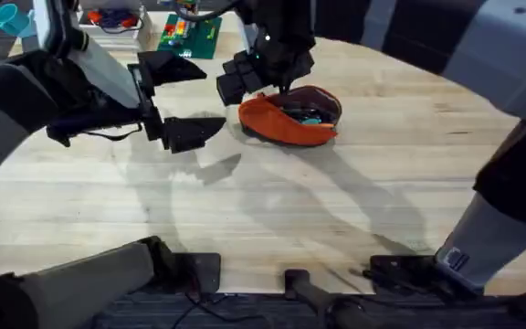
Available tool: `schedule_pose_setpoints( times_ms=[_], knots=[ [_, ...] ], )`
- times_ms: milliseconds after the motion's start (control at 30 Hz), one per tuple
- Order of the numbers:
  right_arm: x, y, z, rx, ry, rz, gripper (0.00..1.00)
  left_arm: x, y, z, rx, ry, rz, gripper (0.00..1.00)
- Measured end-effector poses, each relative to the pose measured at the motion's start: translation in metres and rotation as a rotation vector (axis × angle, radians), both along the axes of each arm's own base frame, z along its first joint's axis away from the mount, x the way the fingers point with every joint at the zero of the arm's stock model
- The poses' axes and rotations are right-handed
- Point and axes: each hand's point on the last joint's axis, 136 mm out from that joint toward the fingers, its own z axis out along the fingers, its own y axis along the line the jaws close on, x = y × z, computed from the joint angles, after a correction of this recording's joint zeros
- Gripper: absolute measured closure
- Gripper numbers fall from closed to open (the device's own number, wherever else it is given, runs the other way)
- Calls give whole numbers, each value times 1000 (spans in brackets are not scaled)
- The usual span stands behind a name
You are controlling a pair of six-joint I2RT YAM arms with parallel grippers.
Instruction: Unzip the bag, pick up the pens from the table one at a time and place them inside, then zip the bag closed.
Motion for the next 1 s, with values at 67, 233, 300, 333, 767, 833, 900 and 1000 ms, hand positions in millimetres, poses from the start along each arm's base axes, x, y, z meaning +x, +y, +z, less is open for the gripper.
schedule_pose_setpoints(
  times_ms=[67,233,300,333,767,833,900,1000],
  knots=[
    [2,2,-1,6,-6,0,42,0,0,0,0,0,0,7],
    [3,2,-1,8,-7,-3,73,0,0,0,0,0,0,6],
    [2,2,-2,8,-3,-9,87,0,0,0,0,0,0,7],
    [2,2,-1,9,-3,-11,96,0,0,0,0,0,0,7],
    [-1,-1,-3,5,16,-39,207,0,0,0,0,0,0,8],
    [-1,-1,-3,6,15,-39,255,0,0,0,0,0,0,6],
    [-1,-1,-3,6,15,-39,282,0,0,0,0,0,0,7],
    [-1,-1,-3,7,15,-41,349,0,0,0,-1,2,0,7]
  ],
)
